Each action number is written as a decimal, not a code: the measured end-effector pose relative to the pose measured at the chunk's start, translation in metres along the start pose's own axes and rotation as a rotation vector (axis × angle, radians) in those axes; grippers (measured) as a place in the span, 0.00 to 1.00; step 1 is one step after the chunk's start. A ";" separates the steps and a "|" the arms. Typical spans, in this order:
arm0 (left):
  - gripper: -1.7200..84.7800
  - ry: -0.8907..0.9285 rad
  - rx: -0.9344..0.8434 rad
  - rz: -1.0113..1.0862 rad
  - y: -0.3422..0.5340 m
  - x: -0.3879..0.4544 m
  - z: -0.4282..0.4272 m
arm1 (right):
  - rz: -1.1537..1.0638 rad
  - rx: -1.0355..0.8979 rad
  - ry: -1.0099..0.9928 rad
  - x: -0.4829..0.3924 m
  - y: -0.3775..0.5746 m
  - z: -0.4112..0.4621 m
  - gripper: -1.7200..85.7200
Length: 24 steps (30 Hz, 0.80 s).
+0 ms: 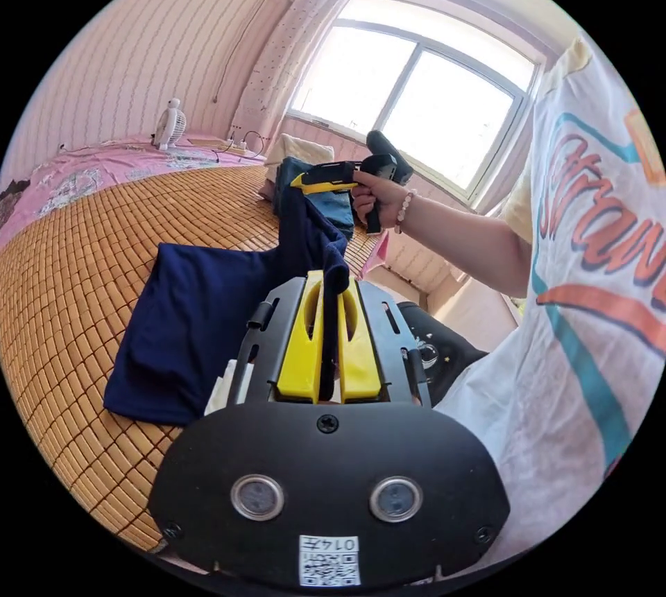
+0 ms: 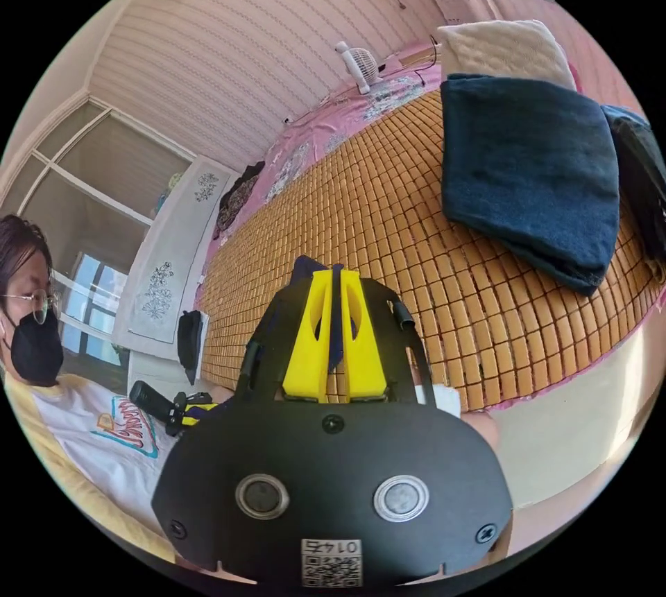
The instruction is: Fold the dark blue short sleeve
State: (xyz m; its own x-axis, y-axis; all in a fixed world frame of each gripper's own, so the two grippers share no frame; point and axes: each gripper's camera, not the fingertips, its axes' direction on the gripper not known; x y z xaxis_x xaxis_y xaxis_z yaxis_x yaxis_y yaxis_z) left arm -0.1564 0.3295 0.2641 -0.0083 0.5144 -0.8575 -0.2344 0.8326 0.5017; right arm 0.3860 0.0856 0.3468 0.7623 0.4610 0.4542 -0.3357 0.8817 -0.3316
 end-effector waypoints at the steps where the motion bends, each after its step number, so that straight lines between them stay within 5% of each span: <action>1: 0.03 -0.055 -0.001 -0.031 0.001 -0.009 -0.006 | -0.046 -0.033 0.004 -0.015 -0.011 0.019 0.03; 5: 0.05 -0.274 -0.002 -0.224 0.009 -0.054 -0.023 | -0.128 -0.157 0.047 -0.056 -0.044 0.095 0.03; 11: 0.06 -0.358 -0.048 -0.526 0.030 -0.118 -0.022 | -0.066 -0.302 0.127 -0.083 -0.074 0.214 0.04; 18: 0.07 -0.351 -0.037 -0.589 0.020 -0.130 -0.036 | -0.058 -0.249 0.096 -0.099 -0.086 0.217 0.05; 24: 0.12 -0.621 -0.198 -0.452 0.008 -0.112 -0.025 | -0.239 -0.281 0.232 -0.107 -0.080 0.224 0.08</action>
State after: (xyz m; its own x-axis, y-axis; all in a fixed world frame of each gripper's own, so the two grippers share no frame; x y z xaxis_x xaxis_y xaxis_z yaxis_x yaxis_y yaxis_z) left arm -0.1818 0.2732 0.3610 0.6594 0.2044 -0.7234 -0.2549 0.9661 0.0407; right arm 0.2069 -0.0119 0.5101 0.9151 0.1842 0.3588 0.0049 0.8845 -0.4666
